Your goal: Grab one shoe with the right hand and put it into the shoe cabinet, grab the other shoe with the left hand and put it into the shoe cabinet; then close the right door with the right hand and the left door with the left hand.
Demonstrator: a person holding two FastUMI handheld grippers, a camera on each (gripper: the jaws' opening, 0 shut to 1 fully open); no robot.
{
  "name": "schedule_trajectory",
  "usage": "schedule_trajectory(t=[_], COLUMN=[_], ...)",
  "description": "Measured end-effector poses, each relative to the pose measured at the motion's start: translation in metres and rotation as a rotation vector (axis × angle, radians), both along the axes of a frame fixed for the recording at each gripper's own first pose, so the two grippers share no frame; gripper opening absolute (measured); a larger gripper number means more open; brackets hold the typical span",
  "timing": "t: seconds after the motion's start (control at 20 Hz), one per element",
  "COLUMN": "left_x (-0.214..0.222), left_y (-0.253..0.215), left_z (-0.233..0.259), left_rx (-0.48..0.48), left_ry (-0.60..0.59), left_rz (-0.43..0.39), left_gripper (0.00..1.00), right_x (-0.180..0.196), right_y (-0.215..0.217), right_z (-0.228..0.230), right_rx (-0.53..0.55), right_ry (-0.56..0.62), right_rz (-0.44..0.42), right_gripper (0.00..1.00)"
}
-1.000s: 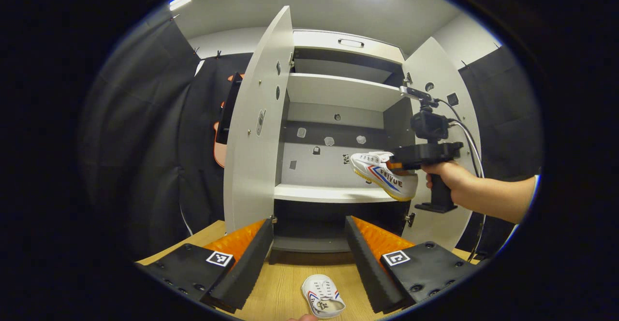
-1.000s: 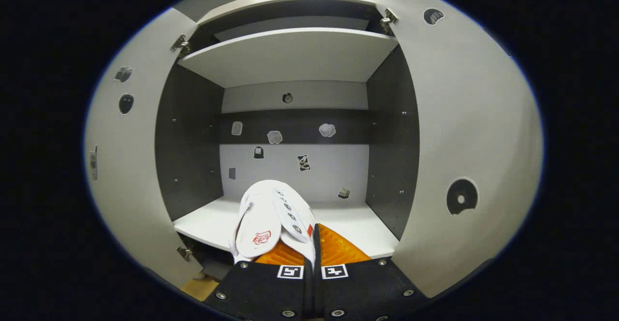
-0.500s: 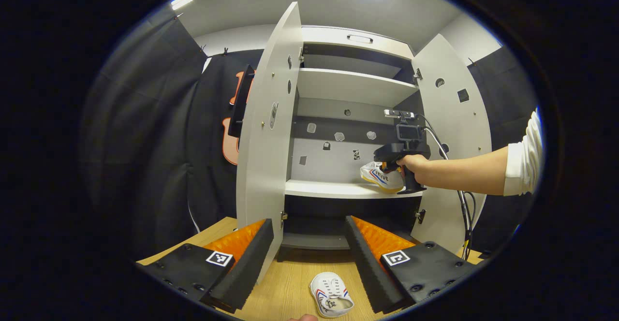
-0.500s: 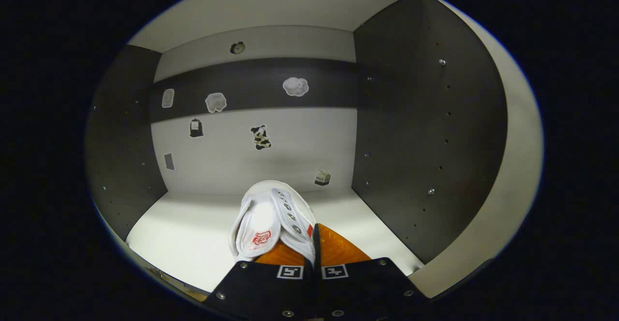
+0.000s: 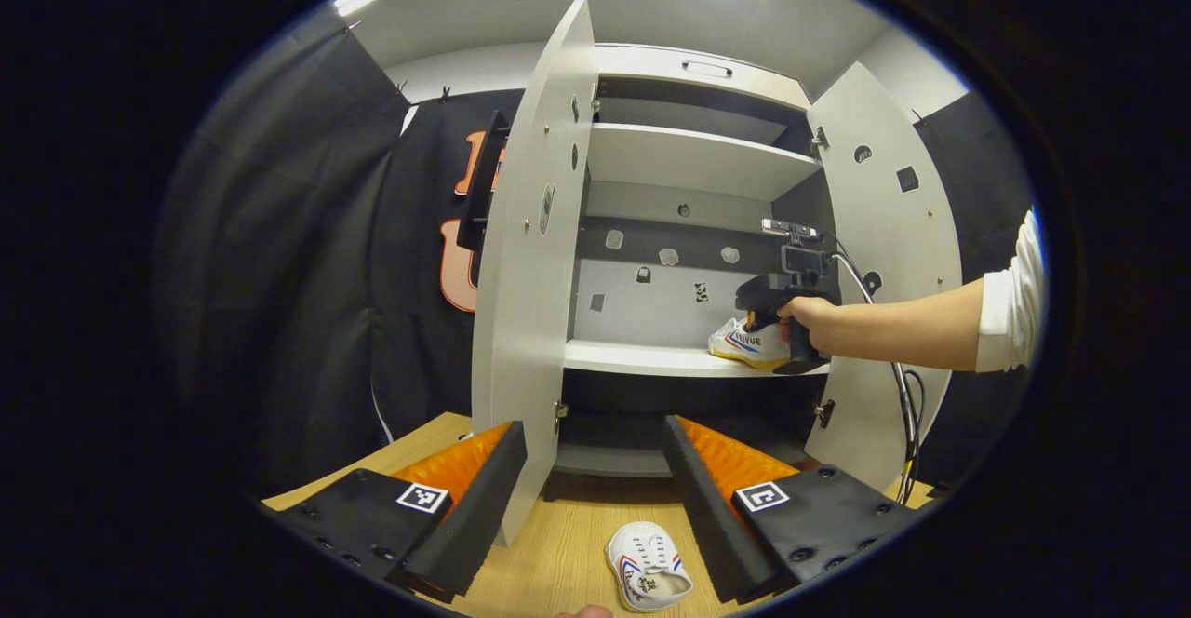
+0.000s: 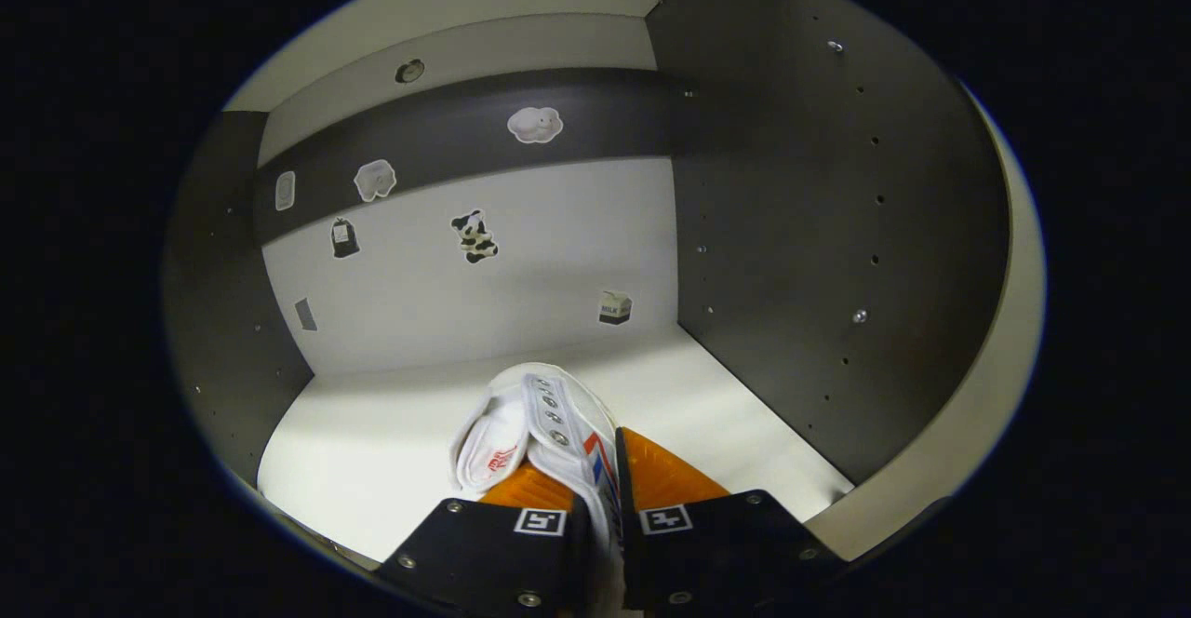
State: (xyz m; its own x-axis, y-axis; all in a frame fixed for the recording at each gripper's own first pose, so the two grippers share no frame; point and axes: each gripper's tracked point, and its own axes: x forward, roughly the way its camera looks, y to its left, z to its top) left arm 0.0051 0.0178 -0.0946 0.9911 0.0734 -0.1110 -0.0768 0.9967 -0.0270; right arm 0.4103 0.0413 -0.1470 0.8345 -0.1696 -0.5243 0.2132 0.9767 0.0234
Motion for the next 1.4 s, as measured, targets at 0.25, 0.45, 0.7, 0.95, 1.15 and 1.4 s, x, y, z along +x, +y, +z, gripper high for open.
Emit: schedule_trajectory(t=[0.25, 0.45, 0.7, 0.95, 1.15, 1.4], left_x=[0.004, 0.005, 0.007, 0.005, 0.001, -0.002], left_y=[-0.001, -0.003, -0.01, -0.016, -0.02, -0.018], left_z=[-0.003, -0.002, 0.0, 0.0, -0.01, -0.017], left_rx=[-0.011, -0.017, -0.033, -0.038, -0.057, -0.032], left_ry=[0.003, 0.0, -0.005, -0.006, 0.025, 0.052], left_rz=[-0.006, -0.013, -0.034, -0.045, -0.064, -0.071], left_gripper=[0.96, 0.99, 0.96, 0.96, 0.96, 0.96], right_x=[-0.015, -0.032, -0.078, -0.144, -0.206, -0.274], right_y=[0.0, 0.004, 0.021, 0.025, 0.021, 0.0], right_z=[0.018, 0.058, 0.119, 0.144, 0.134, 0.109], right_rx=[0.01, -0.005, 0.021, 0.009, 0.043, -0.036], right_ry=[-0.035, -0.139, -0.271, -0.353, -0.399, -0.459], right_rz=[0.027, 0.086, 0.184, 0.259, 0.276, 0.281], right_gripper=[0.33, 0.58, 0.69, 0.74, 0.79, 0.83])
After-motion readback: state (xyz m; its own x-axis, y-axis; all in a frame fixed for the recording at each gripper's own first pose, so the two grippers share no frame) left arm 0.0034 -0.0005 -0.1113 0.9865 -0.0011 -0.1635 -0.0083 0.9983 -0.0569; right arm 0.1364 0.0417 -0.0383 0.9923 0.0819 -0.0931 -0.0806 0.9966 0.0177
